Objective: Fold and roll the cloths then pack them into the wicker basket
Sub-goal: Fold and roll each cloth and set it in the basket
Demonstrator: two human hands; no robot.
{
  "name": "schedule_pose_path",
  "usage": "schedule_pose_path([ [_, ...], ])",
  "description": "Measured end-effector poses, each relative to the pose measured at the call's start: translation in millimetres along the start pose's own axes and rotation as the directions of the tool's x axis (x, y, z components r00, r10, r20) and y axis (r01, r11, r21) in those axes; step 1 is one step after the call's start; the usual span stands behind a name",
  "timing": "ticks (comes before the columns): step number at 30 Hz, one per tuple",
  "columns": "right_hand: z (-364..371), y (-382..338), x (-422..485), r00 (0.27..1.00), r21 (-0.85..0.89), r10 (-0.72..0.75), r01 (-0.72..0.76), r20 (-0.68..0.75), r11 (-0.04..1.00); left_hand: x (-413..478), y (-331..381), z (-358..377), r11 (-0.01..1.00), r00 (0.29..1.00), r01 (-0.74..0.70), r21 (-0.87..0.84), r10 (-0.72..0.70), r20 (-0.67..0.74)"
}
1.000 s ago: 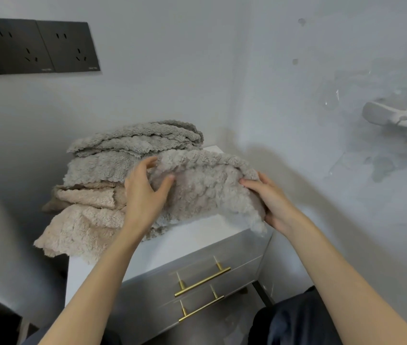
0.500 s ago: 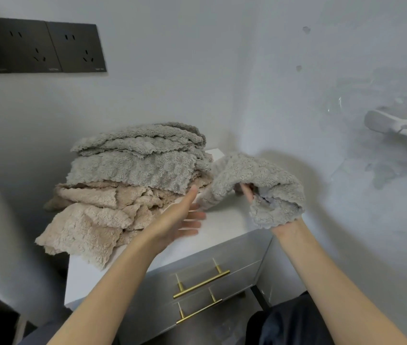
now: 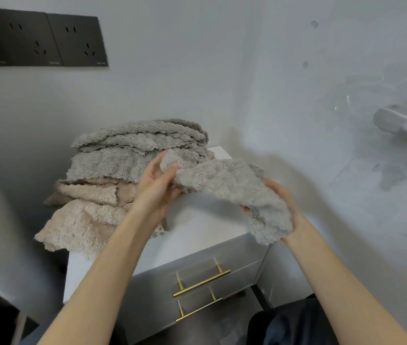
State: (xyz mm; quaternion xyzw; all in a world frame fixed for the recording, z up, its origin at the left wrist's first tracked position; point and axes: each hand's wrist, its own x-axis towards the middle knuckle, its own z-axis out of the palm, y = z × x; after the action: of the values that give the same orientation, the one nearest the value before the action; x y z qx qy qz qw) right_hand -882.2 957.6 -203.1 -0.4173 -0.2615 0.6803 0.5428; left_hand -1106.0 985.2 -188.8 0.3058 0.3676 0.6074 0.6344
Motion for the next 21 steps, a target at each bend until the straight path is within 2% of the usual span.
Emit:
schedule_pose_path([
  [2, -1.5, -1.8, 3.5, 0.993, -0.117, 0.05, -0.062, -0.106, 0.991, 1.4, 10.7, -10.1, 0.933, 0.976, -0.205, 0.296, 0.217, -0.008],
  [4, -0.8, 3.7, 6.4, 0.99, -0.092, 0.009, -0.022, -0.142, 0.996, 1.1, 17.3, -19.5, 0.767, 0.915, -0.362, 0.53, 0.401, 0.044],
  [5, -1.0, 5.4, 9.3, 0.989, -0.089, -0.043, 0.03, -0.145, 0.996, 1.1, 19.3, -23.0, 0.696, 0.888, -0.4, 0.596, 0.455, 0.063],
  [7, 3.5, 5.9, 10.1, 0.977, -0.105, -0.147, 0.132, -0.156, 0.986, 1.9, 20.9, -28.4, 0.639, 0.876, -0.397, 0.659, 0.479, 0.063],
  [9, 5.1, 6.5, 9.0, 0.957, -0.166, -0.215, 0.184, -0.196, 0.969, 2.3, 21.6, -34.2, 0.63, 0.917, -0.307, 0.713, 0.396, 0.045],
  [11, 3.3, 8.2, 7.8, 0.943, -0.216, -0.244, 0.195, -0.228, 0.957, -0.2, 25.4, -41.6, 0.731, 0.989, -0.135, 0.669, 0.141, 0.045],
  [12, 1.9, 8.9, 8.2, 0.939, -0.227, -0.247, 0.193, -0.238, 0.955, -2.1, 27.2, -46.3, 0.784, 0.997, -0.038, 0.62, -0.015, 0.08],
  [13, 0.2, 9.2, 9.1, 0.94, -0.229, -0.244, 0.189, -0.24, 0.955, -4.8, 29.3, -50.7, 0.796, 0.979, 0.03, 0.604, -0.144, 0.141],
  [15, 0.1, 7.0, 8.2, 0.945, -0.222, -0.225, 0.173, -0.236, 0.959, -9.3, 30.8, -59.4, 0.731, 0.934, 0.045, 0.681, -0.272, 0.23],
  [18, 1.0, 5.6, 7.1, 0.969, -0.142, -0.17, 0.146, -0.178, 0.979, -10.1, 28.6, -69.2, 0.611, 0.94, -0.027, 0.791, -0.253, 0.227],
  [21, -0.6, 6.5, 6.2, 0.974, -0.162, -0.178, 0.154, -0.141, 0.975, -8.8, 29.9, -74.1, 0.632, 0.978, -0.075, 0.772, -0.104, 0.18],
])
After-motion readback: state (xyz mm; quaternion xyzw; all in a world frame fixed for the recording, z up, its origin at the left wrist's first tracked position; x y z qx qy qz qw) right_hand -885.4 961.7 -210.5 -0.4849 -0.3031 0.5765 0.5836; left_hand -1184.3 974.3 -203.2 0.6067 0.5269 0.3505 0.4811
